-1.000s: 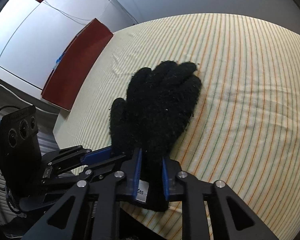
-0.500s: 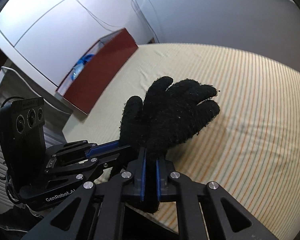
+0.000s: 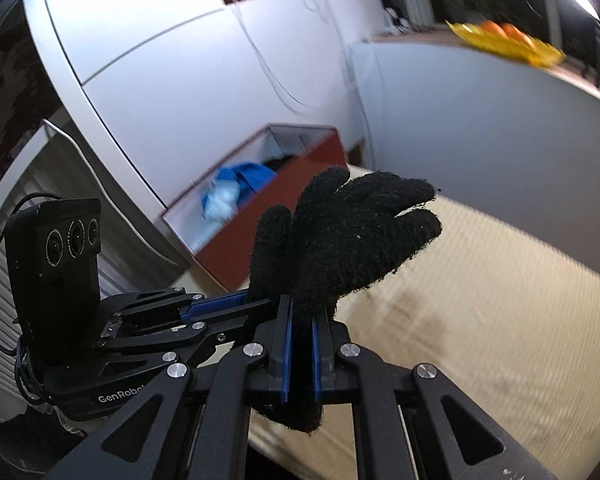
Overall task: Organize soft objects
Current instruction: 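Lift the black glove with both tools and carry it over the box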
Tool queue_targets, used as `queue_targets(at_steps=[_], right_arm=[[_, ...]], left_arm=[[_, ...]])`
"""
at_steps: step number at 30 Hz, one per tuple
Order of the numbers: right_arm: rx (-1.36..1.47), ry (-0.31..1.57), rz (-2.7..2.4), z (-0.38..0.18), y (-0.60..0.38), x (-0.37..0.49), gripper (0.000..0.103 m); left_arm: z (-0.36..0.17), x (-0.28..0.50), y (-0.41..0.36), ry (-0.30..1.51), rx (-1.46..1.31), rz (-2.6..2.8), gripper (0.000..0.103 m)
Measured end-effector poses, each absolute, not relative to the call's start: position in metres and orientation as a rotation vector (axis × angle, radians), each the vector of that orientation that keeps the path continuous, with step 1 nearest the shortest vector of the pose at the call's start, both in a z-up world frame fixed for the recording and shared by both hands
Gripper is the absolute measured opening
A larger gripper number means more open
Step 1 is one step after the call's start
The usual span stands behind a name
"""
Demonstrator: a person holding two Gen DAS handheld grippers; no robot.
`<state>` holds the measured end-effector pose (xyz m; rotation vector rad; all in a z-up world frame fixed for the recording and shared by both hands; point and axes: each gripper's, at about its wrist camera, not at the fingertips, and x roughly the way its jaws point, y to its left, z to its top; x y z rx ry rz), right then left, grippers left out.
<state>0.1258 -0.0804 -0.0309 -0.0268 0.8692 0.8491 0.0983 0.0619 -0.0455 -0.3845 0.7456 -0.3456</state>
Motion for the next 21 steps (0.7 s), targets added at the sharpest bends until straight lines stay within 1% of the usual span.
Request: queue_targets(at_steps=[9, 14, 21], right_arm=[[-0.053, 0.808, 0.947, 0.008, 0.004, 0.160, 0.007], [-0.069, 0.803, 0.980, 0.013, 0.047, 0.183, 0.007], [-0.079, 0.812, 1.000, 0.004, 0.101, 0.215, 0.007]], left_arm=[[-0.014, 0.116, 0.143, 0.679, -0.358, -0.202, 0.013], [-0.007, 0.135, 0.179, 0.671, -0.338, -0.116, 0.013], [-0.016, 0.161, 0.216, 0.696, -0.296, -0.014, 0.013]])
